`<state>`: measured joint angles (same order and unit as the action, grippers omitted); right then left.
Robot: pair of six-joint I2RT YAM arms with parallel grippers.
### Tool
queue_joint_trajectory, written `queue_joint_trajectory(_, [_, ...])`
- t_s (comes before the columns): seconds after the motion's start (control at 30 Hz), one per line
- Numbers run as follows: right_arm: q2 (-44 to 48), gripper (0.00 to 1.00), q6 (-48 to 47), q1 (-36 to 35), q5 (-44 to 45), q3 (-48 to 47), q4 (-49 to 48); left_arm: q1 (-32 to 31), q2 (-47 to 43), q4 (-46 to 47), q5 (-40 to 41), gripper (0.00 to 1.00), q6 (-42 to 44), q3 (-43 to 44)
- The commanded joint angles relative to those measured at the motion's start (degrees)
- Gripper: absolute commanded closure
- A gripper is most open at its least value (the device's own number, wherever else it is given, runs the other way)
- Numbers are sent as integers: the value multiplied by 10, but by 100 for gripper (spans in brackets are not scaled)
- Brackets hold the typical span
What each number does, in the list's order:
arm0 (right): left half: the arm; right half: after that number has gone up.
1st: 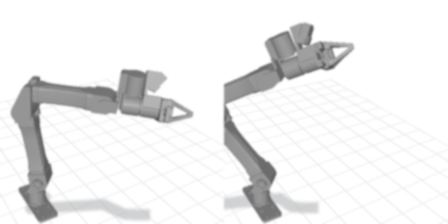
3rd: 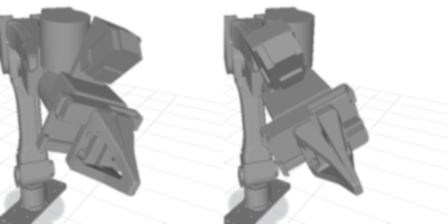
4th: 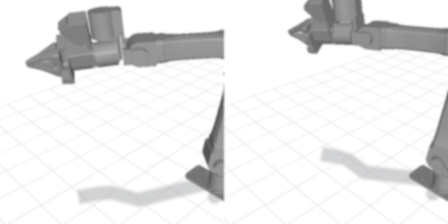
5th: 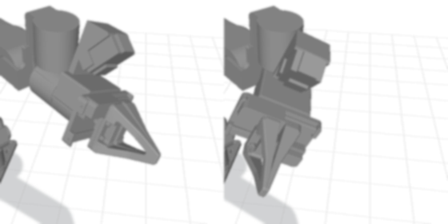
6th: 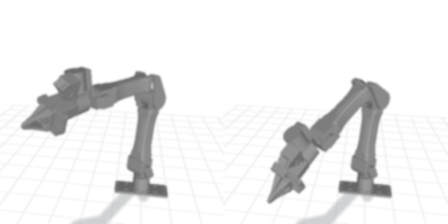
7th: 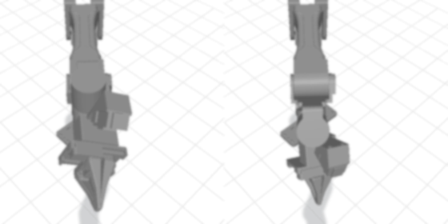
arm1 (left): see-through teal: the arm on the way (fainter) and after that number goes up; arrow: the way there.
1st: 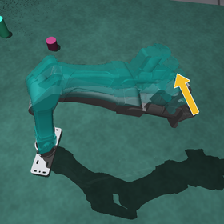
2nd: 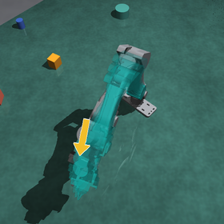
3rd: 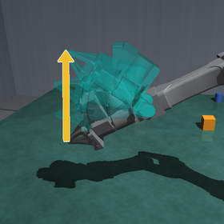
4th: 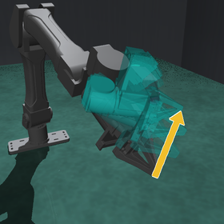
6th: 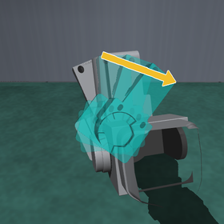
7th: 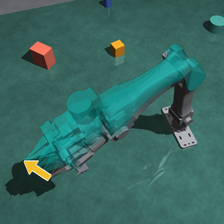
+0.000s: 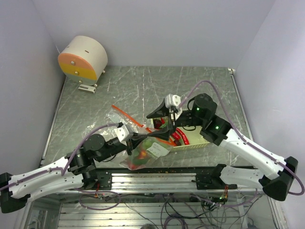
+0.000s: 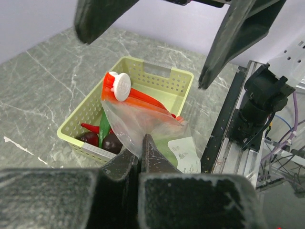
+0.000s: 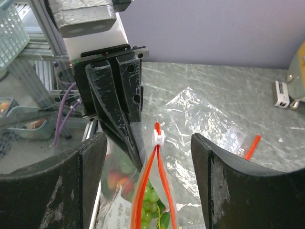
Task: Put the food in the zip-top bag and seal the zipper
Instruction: Zip the zipper food storage bag at the center of the board.
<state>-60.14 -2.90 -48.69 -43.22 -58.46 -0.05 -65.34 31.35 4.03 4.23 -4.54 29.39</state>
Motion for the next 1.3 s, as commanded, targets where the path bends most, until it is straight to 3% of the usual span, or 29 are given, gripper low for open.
queue_joint_trajectory(0.0, [-23, 31, 7, 3, -24, -3, -55, -2, 9, 32, -19, 93, -11, 17])
queue_joint_trajectory(0.2, [-45, 39, 16, 3, -22, -10, -53, -1, 9, 35, -16, 93, -11, 14])
queue_joint_trajectory(0.33, [-62, 62, 24, 6, -13, -16, -39, -2, 5, 35, -15, 93, -12, 11])
queue_joint_trajectory(0.5, [-75, 70, 30, 12, -28, -17, -32, -2, 0, 28, -12, 93, -13, 12])
queue_joint_trajectory(0.73, [-74, 100, 41, 19, -39, -10, -36, -2, -2, 27, -7, 93, -13, 12])
queue_joint_trajectory(1.27, [-75, 100, 55, 36, -107, 7, -35, -2, 0, 36, -4, 93, -3, 16])
